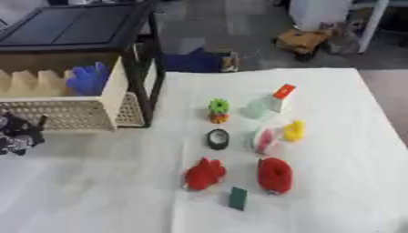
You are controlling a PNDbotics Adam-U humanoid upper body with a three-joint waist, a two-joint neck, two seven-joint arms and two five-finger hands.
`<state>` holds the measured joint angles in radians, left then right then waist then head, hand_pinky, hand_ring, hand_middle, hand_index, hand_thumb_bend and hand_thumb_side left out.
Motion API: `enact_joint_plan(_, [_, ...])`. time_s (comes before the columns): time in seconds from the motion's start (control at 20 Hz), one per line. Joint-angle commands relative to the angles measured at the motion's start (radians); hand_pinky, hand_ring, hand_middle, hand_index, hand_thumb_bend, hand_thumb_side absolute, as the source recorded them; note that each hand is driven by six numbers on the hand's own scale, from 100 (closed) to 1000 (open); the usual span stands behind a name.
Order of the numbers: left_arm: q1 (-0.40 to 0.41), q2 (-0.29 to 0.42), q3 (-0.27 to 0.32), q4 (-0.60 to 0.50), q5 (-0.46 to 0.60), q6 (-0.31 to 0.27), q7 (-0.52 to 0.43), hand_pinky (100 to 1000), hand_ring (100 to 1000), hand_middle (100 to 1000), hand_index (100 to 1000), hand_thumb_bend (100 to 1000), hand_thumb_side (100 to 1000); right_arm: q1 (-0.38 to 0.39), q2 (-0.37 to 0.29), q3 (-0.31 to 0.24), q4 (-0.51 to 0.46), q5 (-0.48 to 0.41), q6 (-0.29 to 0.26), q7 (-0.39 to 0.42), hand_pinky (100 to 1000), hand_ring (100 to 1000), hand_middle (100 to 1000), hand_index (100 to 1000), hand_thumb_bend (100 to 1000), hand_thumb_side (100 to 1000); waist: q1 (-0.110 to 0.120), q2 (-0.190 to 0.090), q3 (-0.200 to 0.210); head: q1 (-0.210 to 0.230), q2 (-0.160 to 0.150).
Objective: Pick up objects from table and place into drawer.
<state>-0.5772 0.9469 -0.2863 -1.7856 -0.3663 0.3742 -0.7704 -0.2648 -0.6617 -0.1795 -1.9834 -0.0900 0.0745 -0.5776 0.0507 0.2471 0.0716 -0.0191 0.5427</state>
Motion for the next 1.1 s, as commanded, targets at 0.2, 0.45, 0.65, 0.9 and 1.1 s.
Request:
enact_joint_plan(0.2, [-0.029,-0.002,0.008,0.051,-0.014,-0.002,0.005,562,761,793,965,100,1000,-0.012,-0.016,-0.016,-0.017,-0.001,-0.002,-0.004,739,732,698,846,100,1000,-0.003,-0.008,-0.007,0.006,-0.017])
enact_joint_plan(0.45, [-0.039,-0.012,0.010,0.067,-0.015,-0.010,0.008,574,777,858,1000,100,1000,-0.009,-0.014,-0.019,-0.017,0.000,-0.002,-0.007,739,731,697,845,100,1000,-0.003,-0.007,-0.008,0.008,-0.021])
enact_joint_plan(0.65, [-0.048,-0.018,0.011,0.066,-0.009,-0.019,0.006,583,787,886,1000,100,1000,-0.009,-0.013,-0.020,-0.017,0.000,0.001,-0.006,738,730,696,845,100,1000,-0.003,-0.006,-0.010,0.009,-0.024])
enact_joint_plan(0.9, [-0.058,-0.027,0.011,0.067,0.000,-0.025,0.004,585,792,898,1000,100,1000,-0.008,-0.011,-0.024,-0.017,0.002,0.002,-0.009,737,730,696,845,100,1000,-0.002,-0.003,-0.013,0.011,-0.028])
enact_joint_plan(1.1, [-0.067,-0.033,0.012,0.071,0.005,-0.027,0.007,587,794,905,1000,100,1000,-0.008,-0.011,-0.026,-0.017,0.002,0.001,-0.013,737,731,696,845,100,1000,-0.002,-0.002,-0.016,0.012,-0.031])
